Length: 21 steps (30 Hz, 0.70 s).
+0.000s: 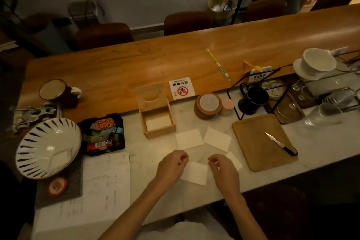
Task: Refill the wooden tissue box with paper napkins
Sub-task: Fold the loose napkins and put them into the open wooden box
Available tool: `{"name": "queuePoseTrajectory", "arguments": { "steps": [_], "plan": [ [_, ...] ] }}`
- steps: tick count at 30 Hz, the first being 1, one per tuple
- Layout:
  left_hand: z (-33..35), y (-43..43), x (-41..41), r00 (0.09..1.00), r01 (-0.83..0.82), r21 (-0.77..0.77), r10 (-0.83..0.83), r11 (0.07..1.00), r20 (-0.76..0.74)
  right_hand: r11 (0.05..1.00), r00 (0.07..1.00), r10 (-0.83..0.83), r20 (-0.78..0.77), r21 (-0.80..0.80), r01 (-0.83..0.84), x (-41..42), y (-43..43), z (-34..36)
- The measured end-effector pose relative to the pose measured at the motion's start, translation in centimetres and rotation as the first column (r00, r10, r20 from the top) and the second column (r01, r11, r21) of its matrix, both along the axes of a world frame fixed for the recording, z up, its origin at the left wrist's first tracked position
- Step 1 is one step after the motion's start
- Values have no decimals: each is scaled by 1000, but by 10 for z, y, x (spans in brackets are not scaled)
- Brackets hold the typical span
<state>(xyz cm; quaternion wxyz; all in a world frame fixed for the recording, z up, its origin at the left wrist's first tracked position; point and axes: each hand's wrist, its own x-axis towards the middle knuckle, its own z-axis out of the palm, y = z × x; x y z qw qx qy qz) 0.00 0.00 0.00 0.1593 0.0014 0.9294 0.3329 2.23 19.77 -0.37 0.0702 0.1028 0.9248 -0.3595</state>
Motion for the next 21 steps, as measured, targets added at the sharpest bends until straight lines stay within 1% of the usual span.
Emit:
{"name": "queuePoseTrajectory", "arguments": {
  "steps": [1,4,5,8,10,12,15,18,21],
  "plan": [
    [-3,9,1,998,67,-69,-67,995,8,998,998,52,26,41,-53,0,-2,-7],
    [-25,26,5,984,172,-132,-164,976,69,963,974,214,76,149,-223,2,-9,-26],
    [-35,27,5,980,200,-162,-193,966,57,946,963,259,74,183,-269,1,-10,-34],
    [-45,28,6,974,221,-224,-227,949,0,919,955,274,110,262,-294,-6,-7,-42],
    [-49,28,7,975,211,-251,-222,945,-13,912,956,270,119,288,-293,-9,-4,-43],
    [-51,26,4,980,180,-257,-195,950,-33,914,954,267,137,279,-295,-13,-4,-44],
    [-52,23,3,988,140,-275,-151,951,-19,902,946,280,164,292,-318,-17,-6,-48],
    [-55,22,6,994,110,-252,-113,962,1,886,946,292,141,333,-323,-19,-8,-52],
    [-55,19,10,998,66,-193,-67,979,0,868,940,322,116,359,-342,-12,-10,-54]
  ]
}}
